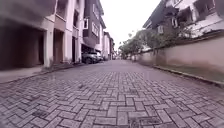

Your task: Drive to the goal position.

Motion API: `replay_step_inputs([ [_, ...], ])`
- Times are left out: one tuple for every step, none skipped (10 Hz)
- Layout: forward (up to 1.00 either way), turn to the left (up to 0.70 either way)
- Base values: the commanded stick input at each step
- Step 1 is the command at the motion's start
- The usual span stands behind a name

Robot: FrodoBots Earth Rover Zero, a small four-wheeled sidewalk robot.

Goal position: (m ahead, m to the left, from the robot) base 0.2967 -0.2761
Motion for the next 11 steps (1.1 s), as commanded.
replay_step_inputs([
  [0.7,0.0],
  [0.7,0.0],
  [0.7,0.0],
  [0.7,0.0],
  [0.7,0.0],
  [0.7,0.0],
  [0.7,0.0],
  [0.7,0.0],
  [0.7,0.0],
  [0.7,0.0],
  [0.7,0.0],
])
